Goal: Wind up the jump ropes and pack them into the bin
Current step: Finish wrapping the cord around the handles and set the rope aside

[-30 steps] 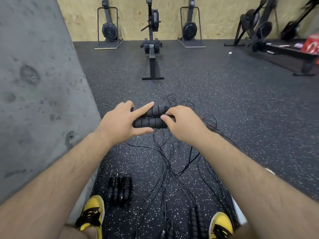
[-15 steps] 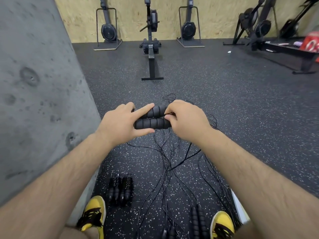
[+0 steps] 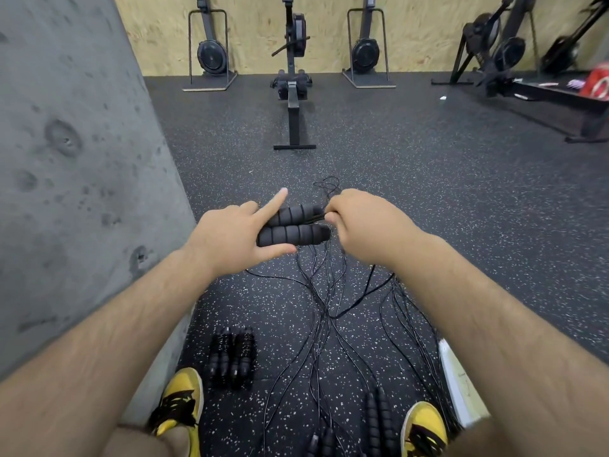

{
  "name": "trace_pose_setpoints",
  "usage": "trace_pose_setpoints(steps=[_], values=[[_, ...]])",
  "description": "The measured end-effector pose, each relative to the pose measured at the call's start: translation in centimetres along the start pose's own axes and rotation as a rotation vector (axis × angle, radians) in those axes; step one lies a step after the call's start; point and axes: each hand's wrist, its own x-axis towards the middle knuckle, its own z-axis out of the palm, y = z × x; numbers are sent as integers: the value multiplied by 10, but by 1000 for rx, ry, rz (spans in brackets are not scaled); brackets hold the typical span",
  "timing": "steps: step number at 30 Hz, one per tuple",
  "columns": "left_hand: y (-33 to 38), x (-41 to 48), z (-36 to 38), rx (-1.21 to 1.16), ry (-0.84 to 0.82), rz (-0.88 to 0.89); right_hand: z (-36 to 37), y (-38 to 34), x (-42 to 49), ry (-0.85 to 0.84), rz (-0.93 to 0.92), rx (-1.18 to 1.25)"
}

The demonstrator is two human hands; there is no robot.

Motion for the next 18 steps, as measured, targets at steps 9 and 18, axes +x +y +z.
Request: trace_pose_setpoints(steps=[9,18], values=[[-8,-6,0,8,16,67,-7,-3,-7,87,-178,-75],[3,-21,-22,-331,65,256,13,32,1,209,-230,255]])
